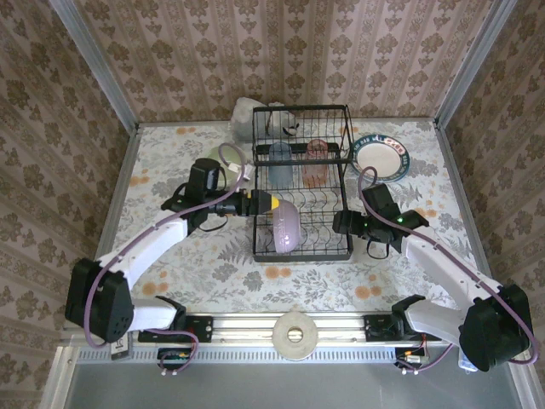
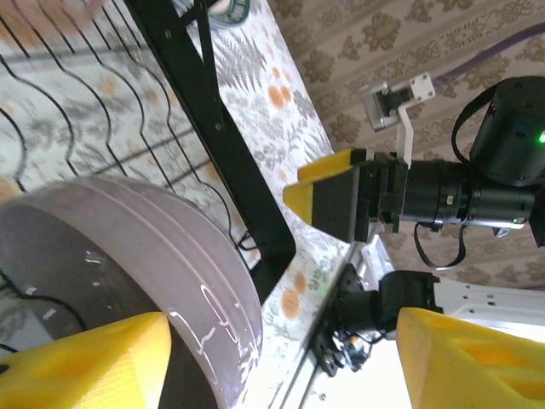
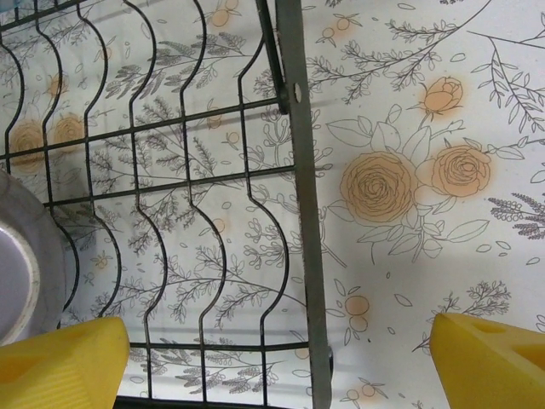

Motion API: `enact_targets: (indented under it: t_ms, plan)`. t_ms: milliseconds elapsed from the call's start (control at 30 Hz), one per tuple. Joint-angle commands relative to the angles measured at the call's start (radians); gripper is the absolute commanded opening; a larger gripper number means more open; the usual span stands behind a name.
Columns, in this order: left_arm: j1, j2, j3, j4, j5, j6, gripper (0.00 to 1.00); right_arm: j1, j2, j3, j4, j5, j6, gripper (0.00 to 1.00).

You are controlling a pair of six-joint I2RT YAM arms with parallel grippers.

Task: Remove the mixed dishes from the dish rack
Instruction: Pick up the bowl from the dish rack, then fasten the dish rack at the center of the table.

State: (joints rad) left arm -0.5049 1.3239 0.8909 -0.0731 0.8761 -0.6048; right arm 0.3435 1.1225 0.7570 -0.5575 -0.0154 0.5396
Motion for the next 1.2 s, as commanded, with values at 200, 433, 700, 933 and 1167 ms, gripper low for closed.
enact_targets:
  t_ms: [200,433,700,933,1167]
  plan:
    - [-0.021,0.089,0.002,0.035,0.061,-0.044,0.66,-0.036,0.043,0.018,0.054,-0.056,-0.045,0.9]
    - [-0.034,0.112,-0.01,0.045,0.088,-0.072,0.61,-0.057,0.105,0.024,0.077,-0.075,-0.063,0.82]
    - [-0.032,0.155,0.0,0.012,0.113,-0.116,0.5,-0.064,0.146,0.037,0.093,-0.08,-0.086,0.73]
    - [-0.032,0.186,-0.018,0.074,0.152,-0.178,0.4,-0.072,0.179,0.044,0.103,-0.089,-0.106,0.67]
    - [-0.029,0.219,-0.046,0.146,0.185,-0.241,0.28,-0.077,0.204,0.051,0.105,-0.084,-0.125,0.54]
